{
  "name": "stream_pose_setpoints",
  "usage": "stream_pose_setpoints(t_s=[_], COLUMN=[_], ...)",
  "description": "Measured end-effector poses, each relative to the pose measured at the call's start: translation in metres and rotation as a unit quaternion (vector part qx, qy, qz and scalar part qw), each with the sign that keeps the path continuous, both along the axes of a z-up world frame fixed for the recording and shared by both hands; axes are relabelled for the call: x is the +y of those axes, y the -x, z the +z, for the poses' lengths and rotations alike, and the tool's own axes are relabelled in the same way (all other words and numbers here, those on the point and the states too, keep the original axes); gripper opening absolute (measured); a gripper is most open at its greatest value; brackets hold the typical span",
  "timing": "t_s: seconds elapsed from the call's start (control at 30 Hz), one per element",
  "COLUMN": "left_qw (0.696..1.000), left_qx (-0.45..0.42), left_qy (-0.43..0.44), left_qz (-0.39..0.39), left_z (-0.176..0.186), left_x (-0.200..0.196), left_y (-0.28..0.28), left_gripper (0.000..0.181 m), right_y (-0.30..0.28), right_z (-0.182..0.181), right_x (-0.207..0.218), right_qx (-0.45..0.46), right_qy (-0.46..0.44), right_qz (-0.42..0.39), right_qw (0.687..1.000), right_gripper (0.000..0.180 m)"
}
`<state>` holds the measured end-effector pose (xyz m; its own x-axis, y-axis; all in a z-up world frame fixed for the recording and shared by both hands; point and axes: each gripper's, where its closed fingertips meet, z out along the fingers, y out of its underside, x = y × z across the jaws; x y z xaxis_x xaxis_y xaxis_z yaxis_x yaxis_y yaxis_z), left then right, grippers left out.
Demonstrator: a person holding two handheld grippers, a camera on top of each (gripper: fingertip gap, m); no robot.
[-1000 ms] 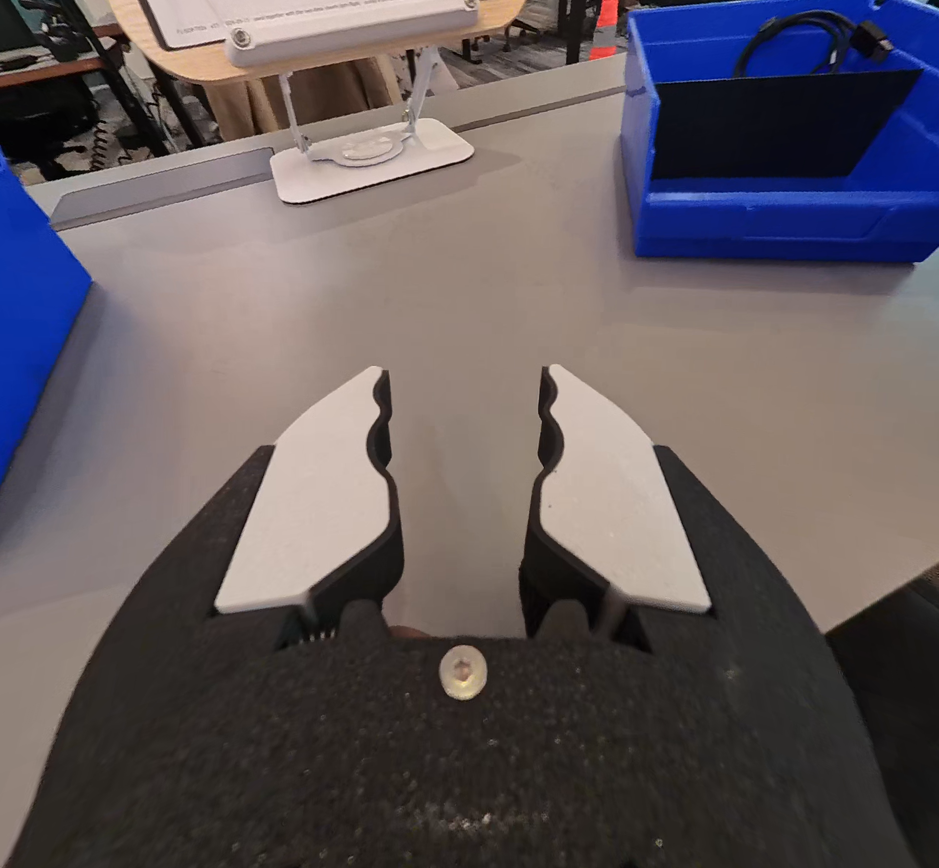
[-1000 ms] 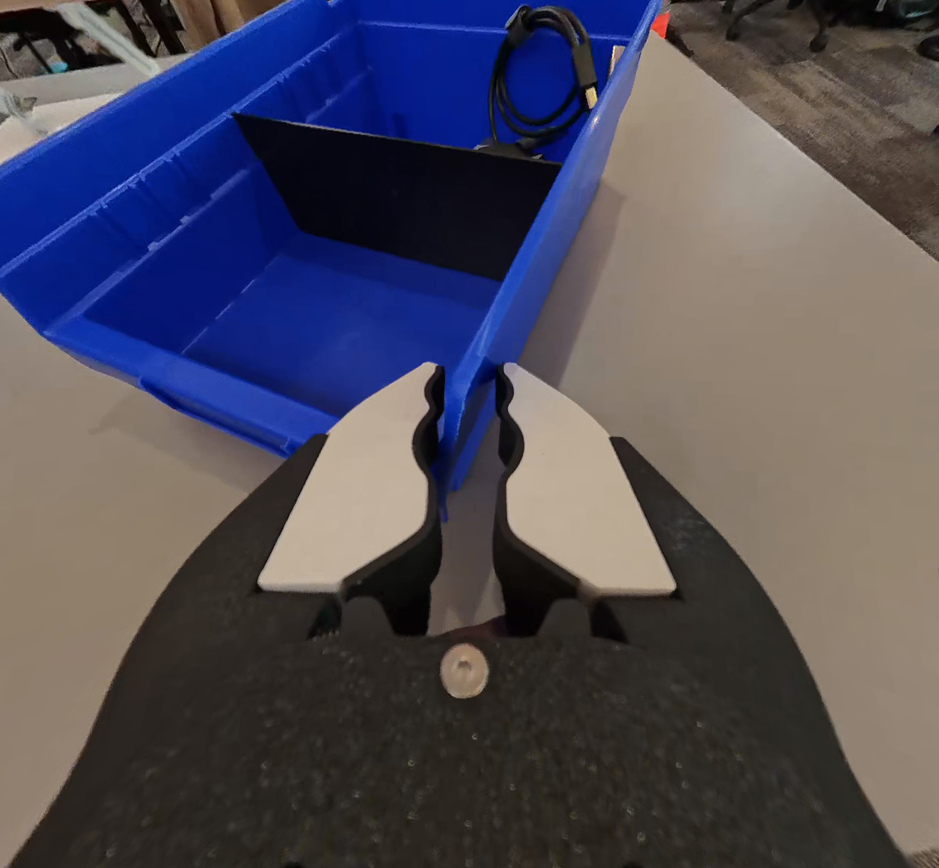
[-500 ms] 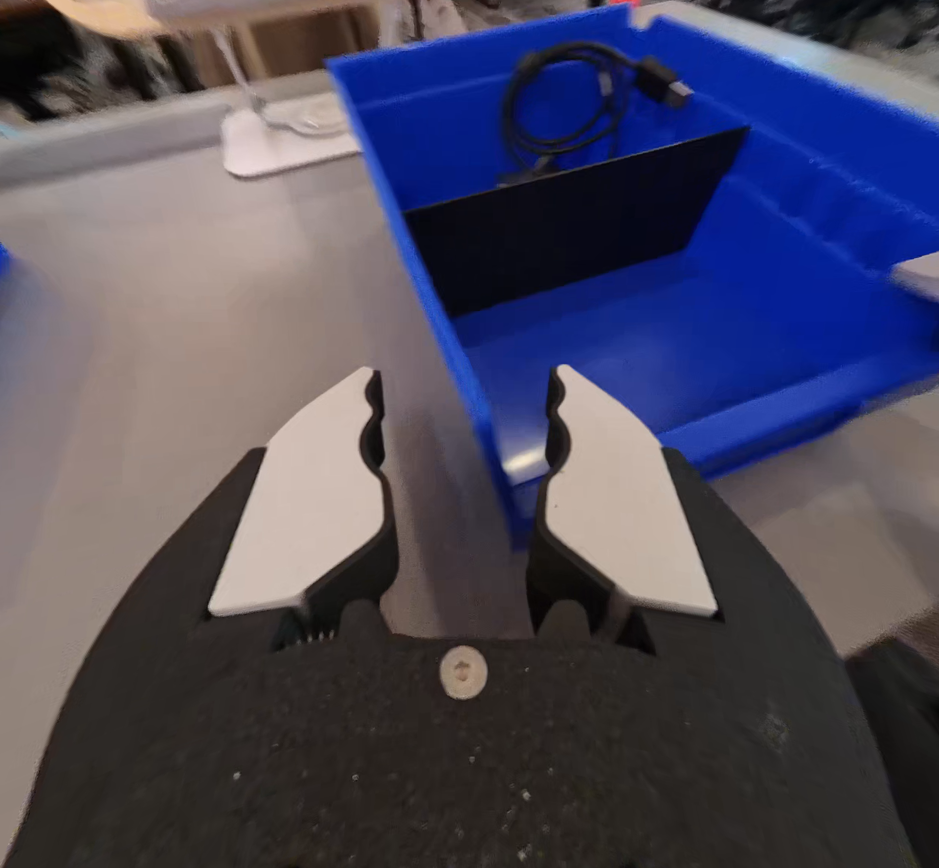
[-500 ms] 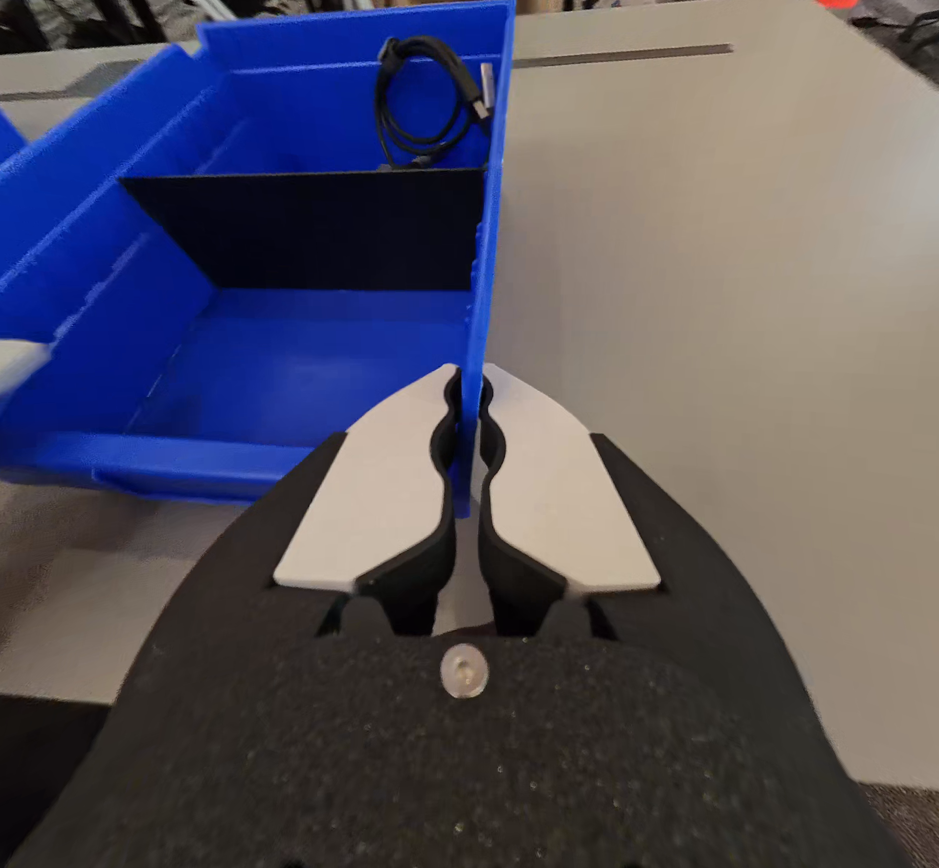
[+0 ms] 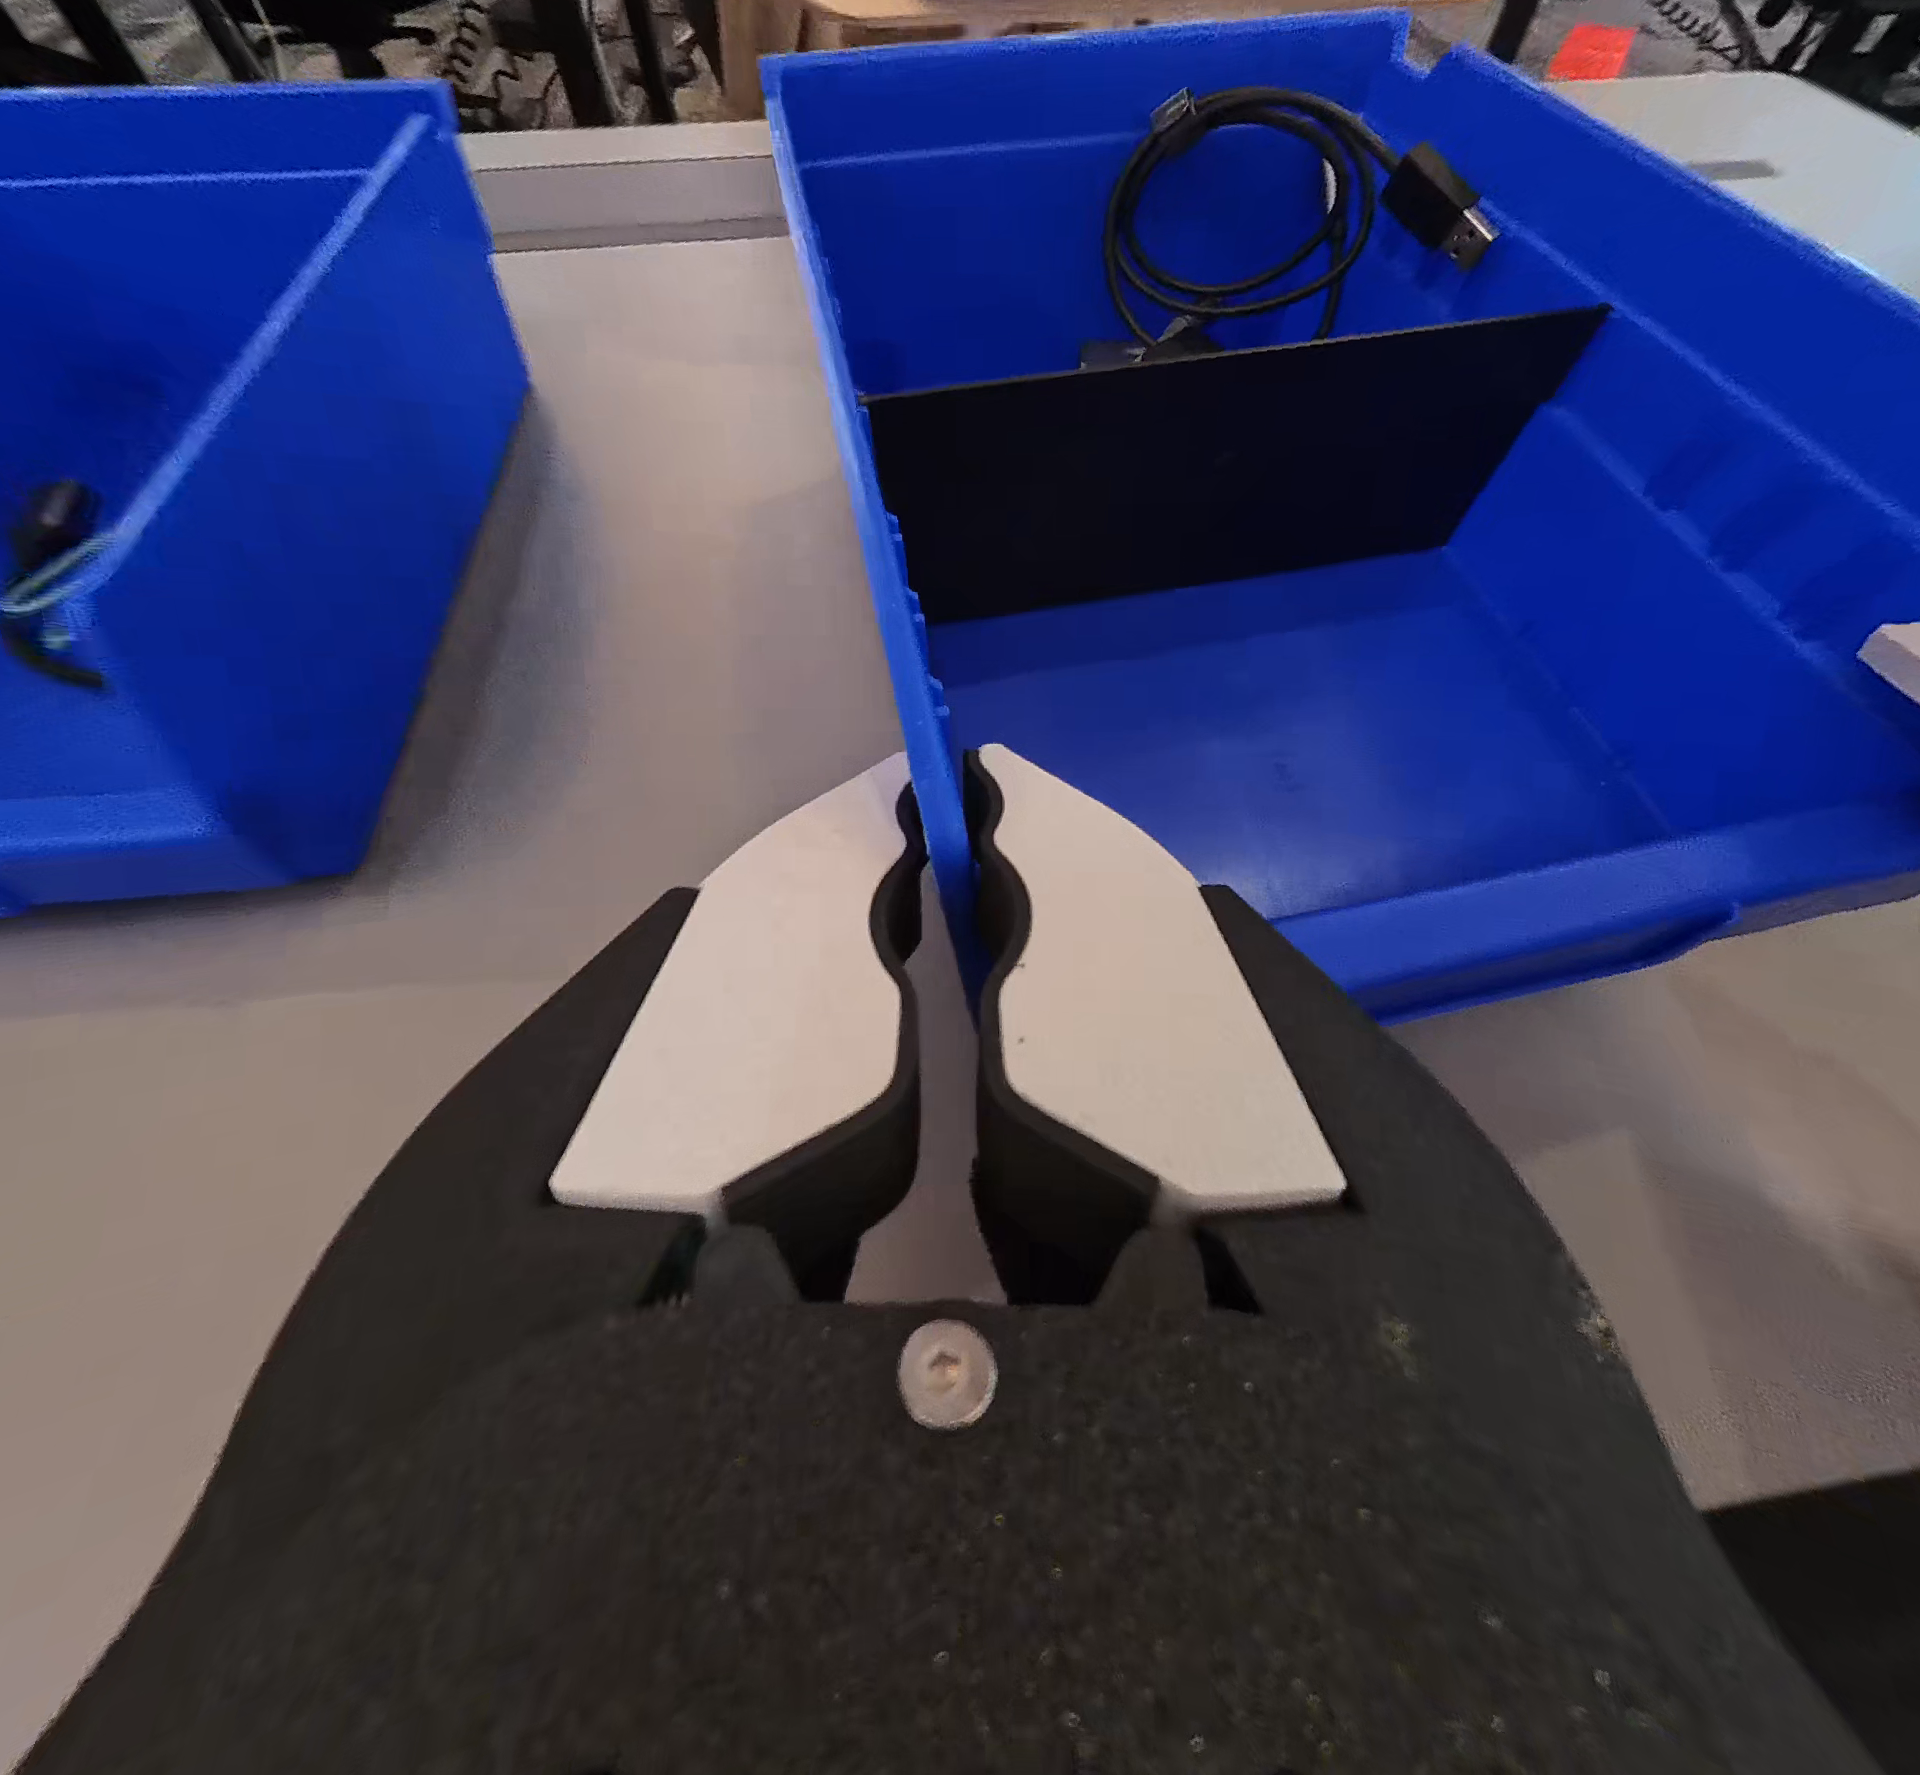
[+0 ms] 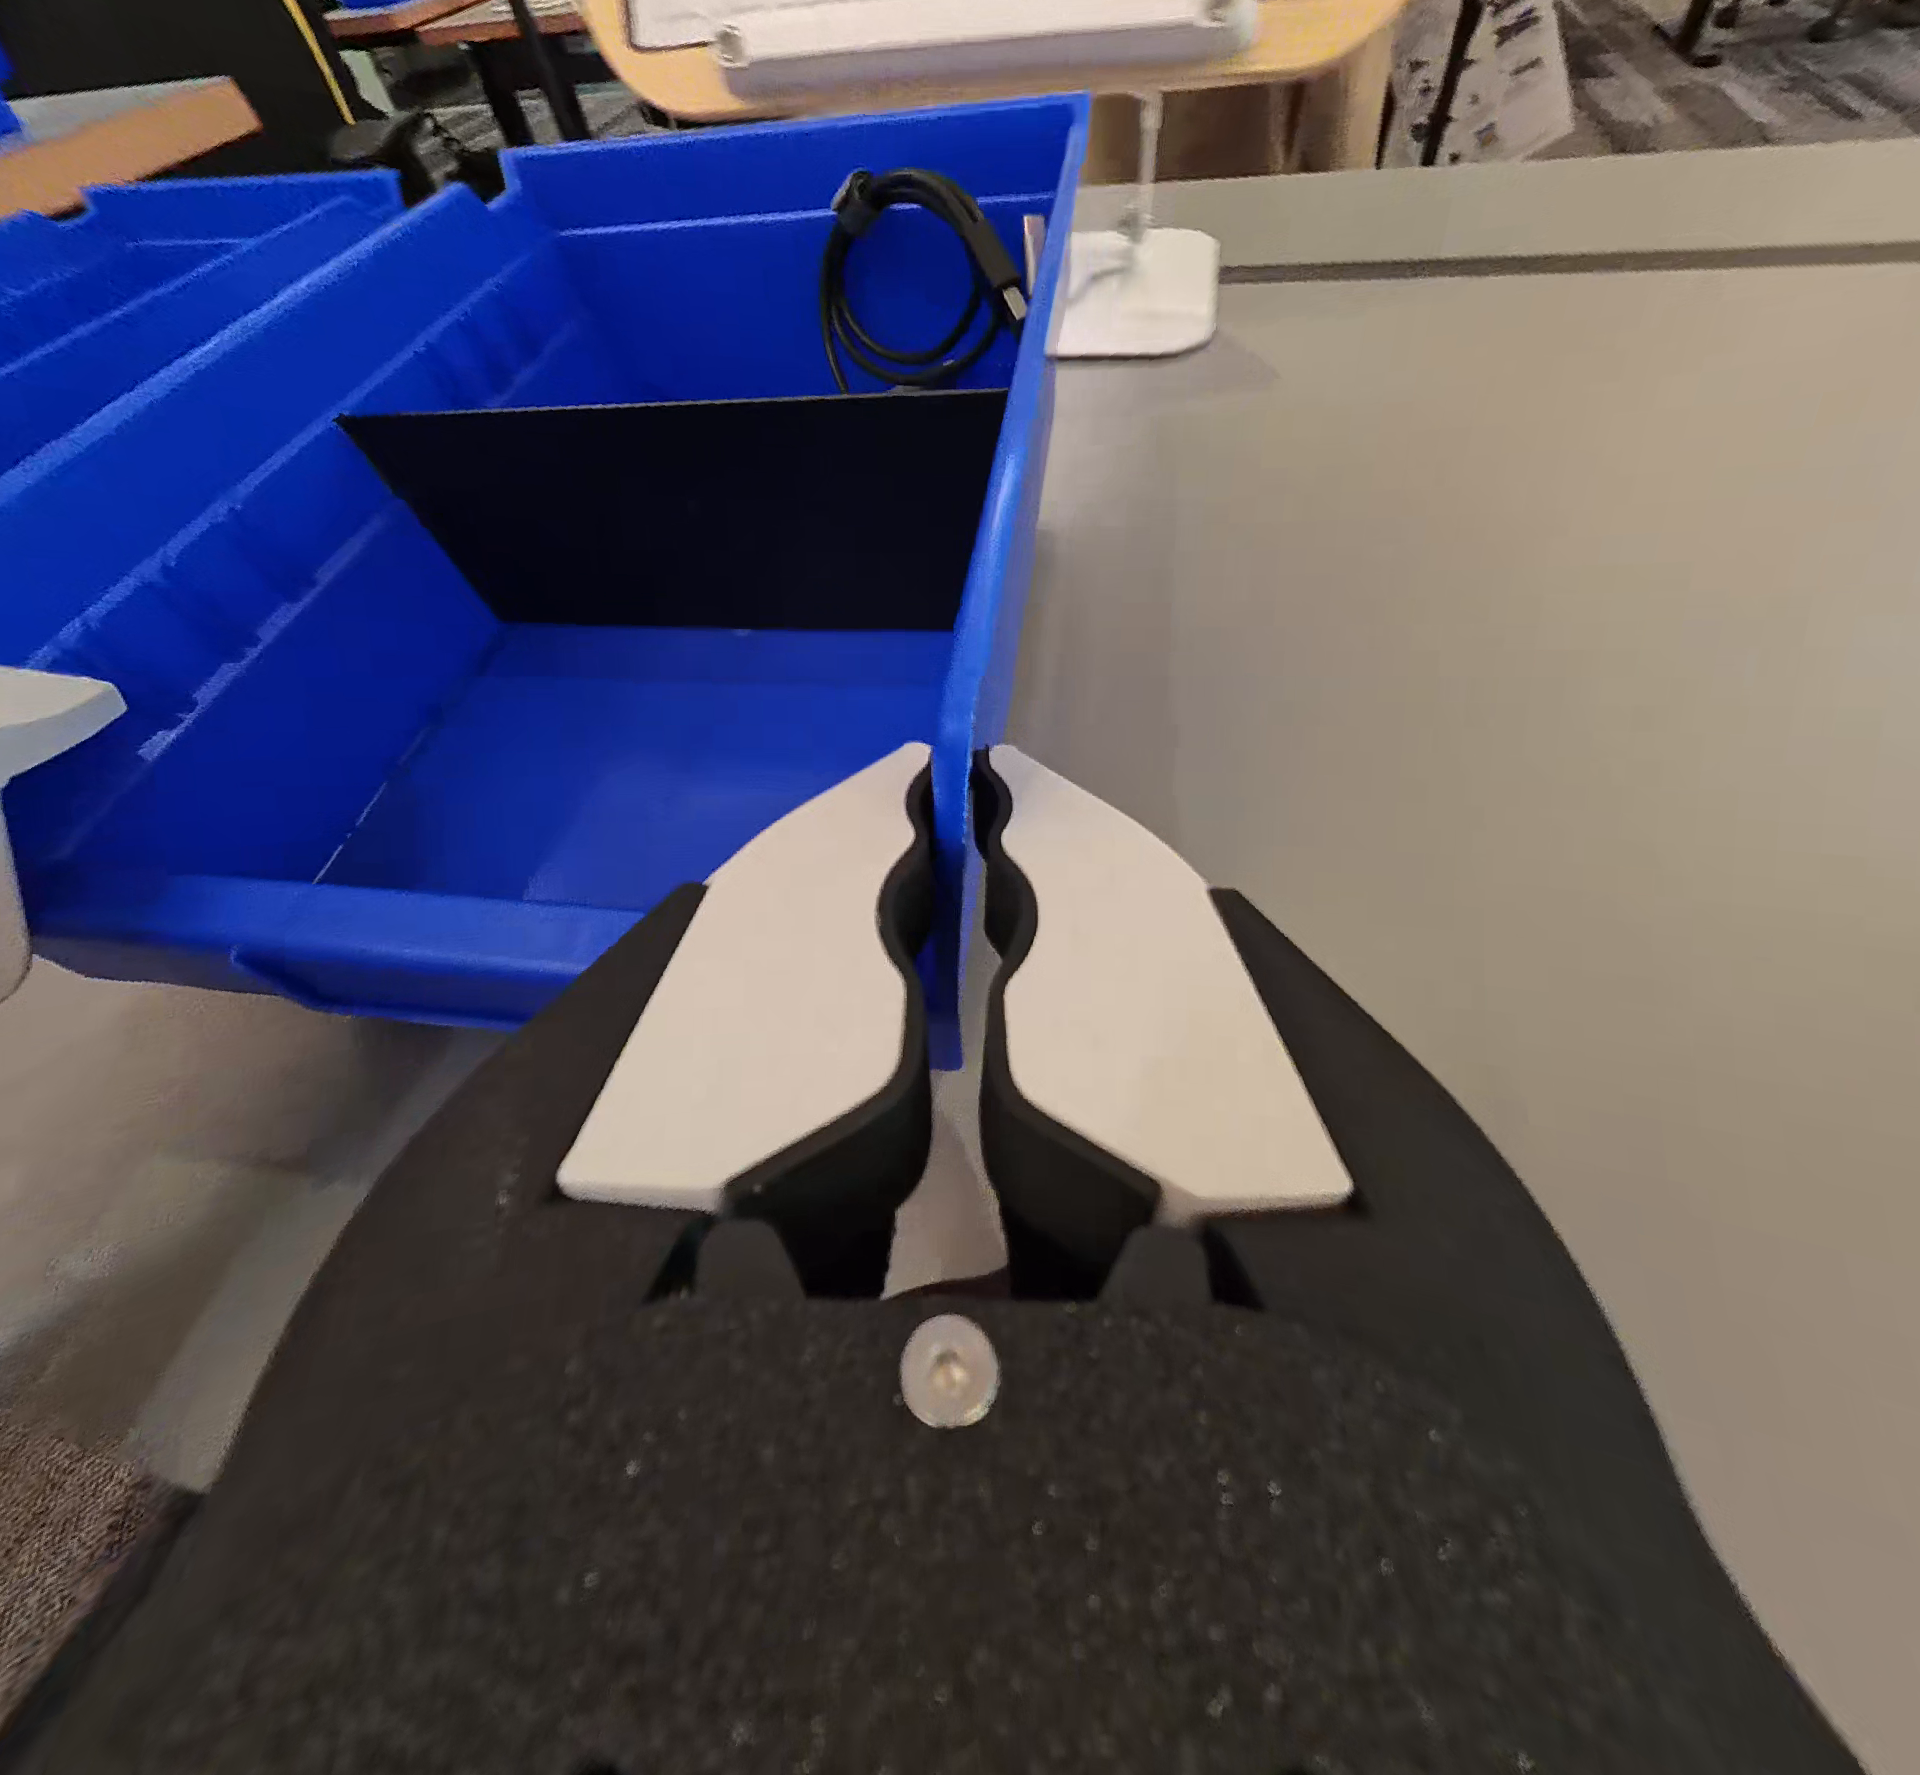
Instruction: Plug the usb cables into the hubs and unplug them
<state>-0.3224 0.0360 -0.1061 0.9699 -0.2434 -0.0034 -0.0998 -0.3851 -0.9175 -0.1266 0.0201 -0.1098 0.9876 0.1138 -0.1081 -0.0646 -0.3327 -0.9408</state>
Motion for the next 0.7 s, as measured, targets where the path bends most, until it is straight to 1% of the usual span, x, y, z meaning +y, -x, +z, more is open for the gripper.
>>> stream_pose_setpoints(t_s=[0.03,0.2,0.33,0.37,0.4,0.43,0.47,0.5,0.53,0.57,0.63,0.7], left_qw=[1.0,1.0,1.0,1.0,0.999,0.999,0.998,0.998,0.998,0.998,0.996,0.991], left_qx=[0.002,0.01,0.012,0.02,0.031,0.044,0.054,0.055,0.052,0.049,0.053,0.065], left_qy=[0.0,0.014,0.0,-0.003,-0.005,-0.007,-0.013,-0.025,-0.037,-0.048,-0.06,-0.067], left_qz=[0.003,0.017,0.006,0.0,-0.008,-0.011,-0.012,-0.016,-0.017,-0.008,0.029,0.091], left_z=[0.001,-0.01,-0.021,-0.022,-0.022,-0.021,-0.018,-0.014,-0.007,-0.001,0.009,0.015], left_x=[0.006,0.03,0.033,0.032,0.029,0.023,0.014,0.002,-0.009,-0.019,-0.031,-0.028], left_y=[0.013,0.059,0.065,0.063,0.061,0.061,0.064,0.067,0.074,0.086,0.125,0.18], left_gripper=[0.004,0.004,0.007,0.012,0.039,0.071,0.076,0.066,0.062,0.059,0.057,0.054], right_y=[0.014,0.062,0.069,0.068,0.069,0.07,0.07,0.068,0.066,0.063,0.054,0.045], right_z=[0.001,-0.01,-0.018,-0.021,-0.023,-0.022,-0.019,-0.015,-0.013,-0.01,-0.007,-0.007], right_x=[0.007,0.04,0.046,0.047,0.048,0.048,0.048,0.046,0.042,0.035,0.015,-0.007], right_qx=[-0.002,0.004,-0.006,-0.012,-0.011,-0.008,-0.009,-0.009,-0.006,-0.004,-0.003,0.0], right_qy=[-0.001,0.018,0.018,0.021,0.027,0.025,0.014,0.004,0.001,-0.002,-0.01,-0.013], right_qz=[0.005,0.02,0.011,0.006,0.009,0.018,0.025,0.031,0.044,0.057,0.076,0.089], right_qw=[1.0,1.0,1.0,1.0,1.0,0.999,1.0,0.999,0.999,0.998,0.997,0.996], right_gripper=[0.004,0.004,0.004,0.004,0.004,0.004,0.009,0.025,0.038,0.045,0.049,0.048])
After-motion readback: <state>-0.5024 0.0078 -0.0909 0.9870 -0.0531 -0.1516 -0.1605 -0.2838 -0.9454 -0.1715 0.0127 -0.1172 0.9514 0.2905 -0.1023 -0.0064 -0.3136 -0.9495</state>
